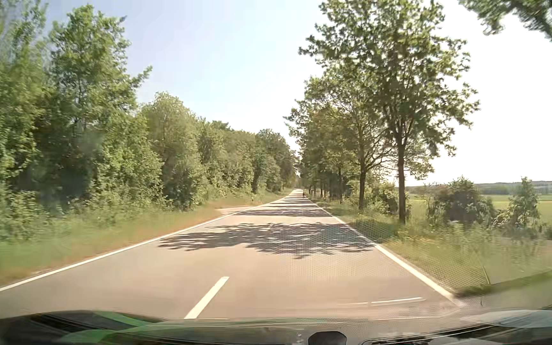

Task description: Follow the waypoints while adhering to traffic rules and regulations

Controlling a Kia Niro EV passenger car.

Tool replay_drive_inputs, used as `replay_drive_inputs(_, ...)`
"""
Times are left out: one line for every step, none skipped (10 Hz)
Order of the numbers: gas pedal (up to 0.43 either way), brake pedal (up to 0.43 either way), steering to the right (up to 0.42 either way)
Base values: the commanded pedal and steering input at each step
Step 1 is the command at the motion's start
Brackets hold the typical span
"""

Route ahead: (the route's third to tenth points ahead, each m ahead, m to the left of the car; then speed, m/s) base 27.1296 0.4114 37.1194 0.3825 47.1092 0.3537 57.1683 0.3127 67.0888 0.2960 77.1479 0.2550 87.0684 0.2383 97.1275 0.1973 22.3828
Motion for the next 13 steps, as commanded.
replay_drive_inputs(0.197, 0.0, -0.002)
replay_drive_inputs(0.197, 0.0, -0.003)
replay_drive_inputs(0.197, 0.0, -0.002)
replay_drive_inputs(0.197, 0.0, -0.002)
replay_drive_inputs(0.189, 0.0, -0.002)
replay_drive_inputs(0.177, 0.0, -0.002)
replay_drive_inputs(0.169, 0.0, -0.002)
replay_drive_inputs(0.169, 0.0, -0.003)
replay_drive_inputs(0.177, 0.0, -0.003)
replay_drive_inputs(0.177, 0.0, -0.003)
replay_drive_inputs(0.197, 0.0, -0.003)
replay_drive_inputs(0.209, 0.0, -0.004)
replay_drive_inputs(0.22, 0.0, -0.005)
